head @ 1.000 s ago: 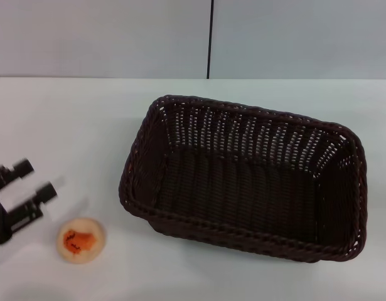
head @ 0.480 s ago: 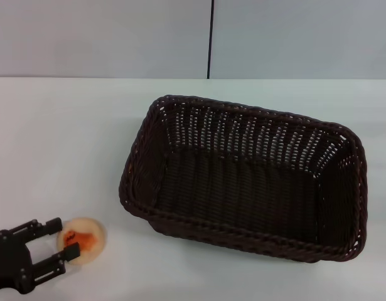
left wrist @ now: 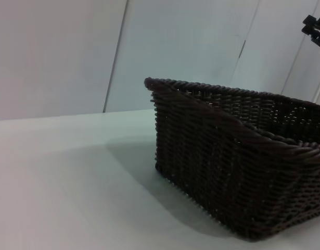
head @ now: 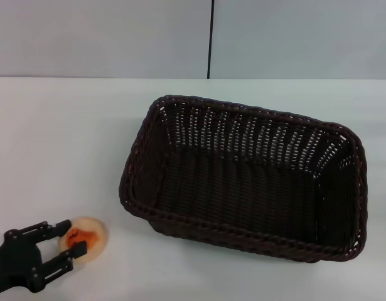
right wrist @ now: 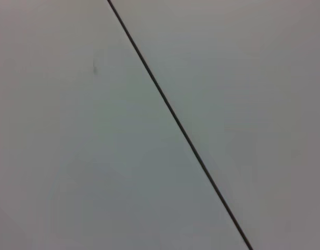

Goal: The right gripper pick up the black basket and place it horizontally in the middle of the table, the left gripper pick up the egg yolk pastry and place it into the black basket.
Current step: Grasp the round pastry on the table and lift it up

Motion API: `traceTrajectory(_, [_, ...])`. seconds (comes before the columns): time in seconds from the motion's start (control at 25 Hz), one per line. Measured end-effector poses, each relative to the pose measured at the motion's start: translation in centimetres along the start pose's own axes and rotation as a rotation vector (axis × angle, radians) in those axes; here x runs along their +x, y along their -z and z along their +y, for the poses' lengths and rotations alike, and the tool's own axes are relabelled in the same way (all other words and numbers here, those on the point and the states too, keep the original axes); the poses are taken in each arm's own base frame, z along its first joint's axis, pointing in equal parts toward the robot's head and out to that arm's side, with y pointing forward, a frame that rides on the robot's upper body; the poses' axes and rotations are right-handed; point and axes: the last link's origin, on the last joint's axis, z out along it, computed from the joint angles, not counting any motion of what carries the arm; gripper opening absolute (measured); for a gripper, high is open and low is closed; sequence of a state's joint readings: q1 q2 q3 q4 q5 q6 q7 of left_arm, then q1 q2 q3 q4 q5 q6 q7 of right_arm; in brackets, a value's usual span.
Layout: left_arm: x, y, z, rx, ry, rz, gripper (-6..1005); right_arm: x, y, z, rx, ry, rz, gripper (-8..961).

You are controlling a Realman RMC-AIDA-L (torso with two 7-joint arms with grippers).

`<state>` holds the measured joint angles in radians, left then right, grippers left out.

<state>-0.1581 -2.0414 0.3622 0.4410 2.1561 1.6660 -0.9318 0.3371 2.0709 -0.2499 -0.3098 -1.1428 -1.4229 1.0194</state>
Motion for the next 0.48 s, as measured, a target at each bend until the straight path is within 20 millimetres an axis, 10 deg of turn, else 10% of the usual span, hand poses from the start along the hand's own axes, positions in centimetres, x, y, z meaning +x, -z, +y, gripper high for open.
traceTrajectory(0.48, [0.64,-0.84,0.01,-0.019,-0.039,0.023,278,0.27,0.14,-0.41,0.029,0.009,0.015,349])
